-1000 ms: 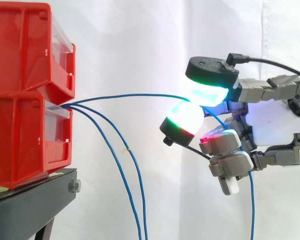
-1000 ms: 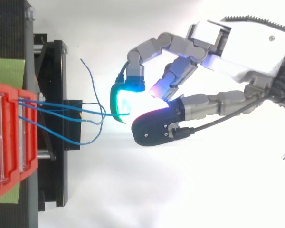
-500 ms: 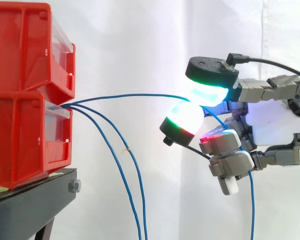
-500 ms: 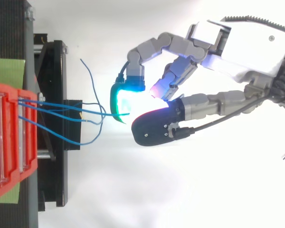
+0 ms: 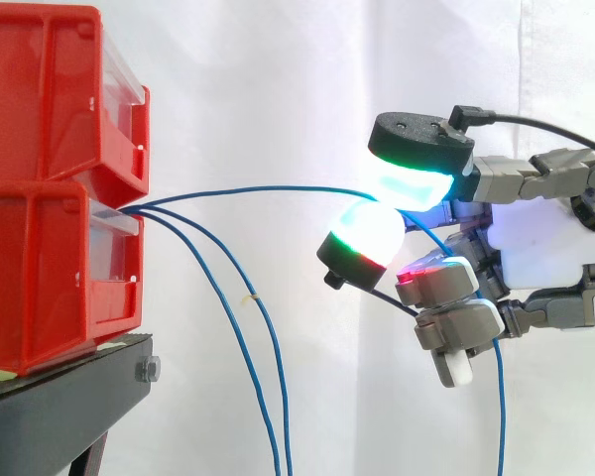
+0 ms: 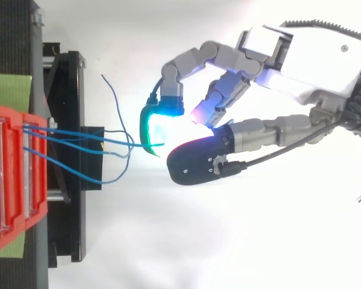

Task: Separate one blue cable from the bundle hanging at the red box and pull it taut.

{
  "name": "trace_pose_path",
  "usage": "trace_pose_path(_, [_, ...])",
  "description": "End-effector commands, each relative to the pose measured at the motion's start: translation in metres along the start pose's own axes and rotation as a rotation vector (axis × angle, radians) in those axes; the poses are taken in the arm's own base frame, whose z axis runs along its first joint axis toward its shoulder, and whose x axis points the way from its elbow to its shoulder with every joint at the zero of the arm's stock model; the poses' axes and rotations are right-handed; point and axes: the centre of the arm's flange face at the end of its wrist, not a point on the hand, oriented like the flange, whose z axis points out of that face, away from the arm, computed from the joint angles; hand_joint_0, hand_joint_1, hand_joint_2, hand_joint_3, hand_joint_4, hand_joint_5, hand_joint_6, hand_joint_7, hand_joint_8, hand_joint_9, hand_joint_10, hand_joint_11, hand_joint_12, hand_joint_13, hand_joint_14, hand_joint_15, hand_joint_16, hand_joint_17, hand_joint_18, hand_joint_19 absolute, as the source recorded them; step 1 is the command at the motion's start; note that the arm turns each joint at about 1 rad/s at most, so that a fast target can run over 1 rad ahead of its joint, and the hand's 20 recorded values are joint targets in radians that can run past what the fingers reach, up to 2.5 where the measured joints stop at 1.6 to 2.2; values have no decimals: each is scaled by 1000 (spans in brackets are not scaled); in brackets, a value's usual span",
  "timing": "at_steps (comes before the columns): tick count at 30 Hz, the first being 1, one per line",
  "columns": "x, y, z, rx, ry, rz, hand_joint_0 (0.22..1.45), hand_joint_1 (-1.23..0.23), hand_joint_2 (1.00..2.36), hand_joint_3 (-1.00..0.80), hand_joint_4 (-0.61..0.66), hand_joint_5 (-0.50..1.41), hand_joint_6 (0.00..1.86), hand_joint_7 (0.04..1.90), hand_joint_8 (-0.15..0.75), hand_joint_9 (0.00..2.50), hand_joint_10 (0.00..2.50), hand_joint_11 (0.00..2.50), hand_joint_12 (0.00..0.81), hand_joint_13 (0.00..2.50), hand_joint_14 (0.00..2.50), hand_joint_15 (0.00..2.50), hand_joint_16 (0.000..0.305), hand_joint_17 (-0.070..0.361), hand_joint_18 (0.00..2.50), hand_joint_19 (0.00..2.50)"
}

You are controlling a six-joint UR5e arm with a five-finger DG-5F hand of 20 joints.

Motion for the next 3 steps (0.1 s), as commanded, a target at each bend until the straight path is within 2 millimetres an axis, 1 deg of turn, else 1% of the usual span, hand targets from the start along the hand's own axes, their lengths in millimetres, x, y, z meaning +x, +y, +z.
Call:
trace_pose_path(1, [0,0,0,-1,0,0,654,-750,1025,-196,-69,-167,909,1121,261,1214,16,1408,329,1188,17,1454,45,102,818,884])
trace_pose_path(3, [0,0,0,0,0,0,653,-750,1025,-191,-69,-167,909,1122,256,1216,15,1402,328,1191,16,1468,46,103,824,882])
